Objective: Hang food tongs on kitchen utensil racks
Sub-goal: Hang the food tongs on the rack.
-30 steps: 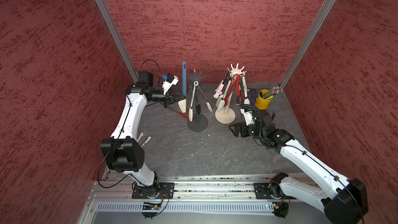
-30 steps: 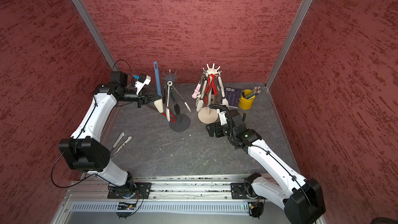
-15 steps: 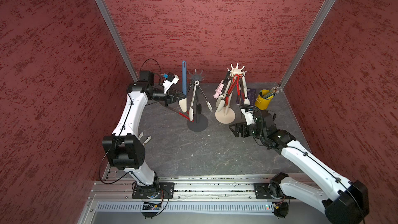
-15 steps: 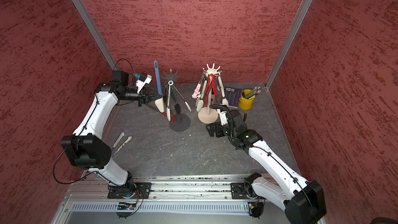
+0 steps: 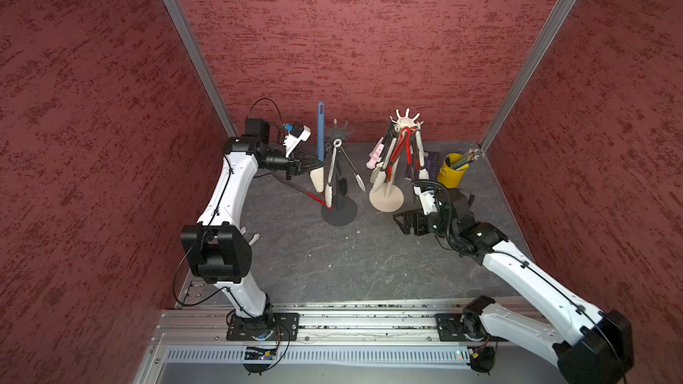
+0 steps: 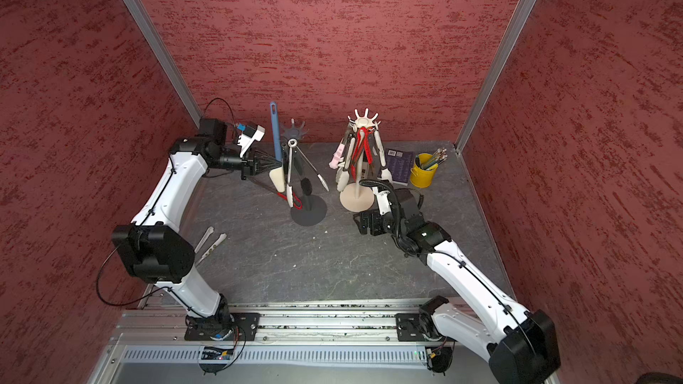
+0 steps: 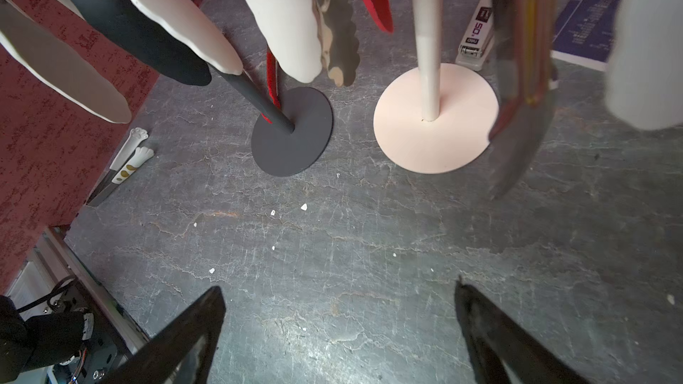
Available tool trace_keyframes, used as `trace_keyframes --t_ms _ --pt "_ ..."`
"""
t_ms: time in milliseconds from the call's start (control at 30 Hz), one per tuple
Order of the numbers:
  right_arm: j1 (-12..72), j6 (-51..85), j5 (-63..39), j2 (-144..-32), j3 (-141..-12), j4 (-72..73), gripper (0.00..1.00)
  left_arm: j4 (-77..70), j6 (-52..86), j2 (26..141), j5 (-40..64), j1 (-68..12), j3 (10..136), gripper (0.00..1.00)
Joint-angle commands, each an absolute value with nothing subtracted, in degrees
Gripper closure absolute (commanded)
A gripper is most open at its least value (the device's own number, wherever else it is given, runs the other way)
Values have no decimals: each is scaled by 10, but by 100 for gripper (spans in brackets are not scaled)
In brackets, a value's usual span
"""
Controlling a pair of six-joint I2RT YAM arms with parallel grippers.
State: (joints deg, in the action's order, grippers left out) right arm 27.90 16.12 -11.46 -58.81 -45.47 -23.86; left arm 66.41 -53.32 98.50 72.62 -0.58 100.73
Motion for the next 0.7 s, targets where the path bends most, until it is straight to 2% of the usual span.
trace_keyframes --t_ms 0,533,600,667 --pt "275 165 -121 -573 -451 -234 1 702 -558 994 730 -18 1029 100" --pt "275 163 -120 -573 -455 -232 1 694 -566 978 710 4 943 100" --pt "275 163 -120 -573 -455 -231 1 669 -550 974 697 6 929 93" --pt "274 163 -120 -572 -454 -233 1 637 -525 966 688 9 913 77"
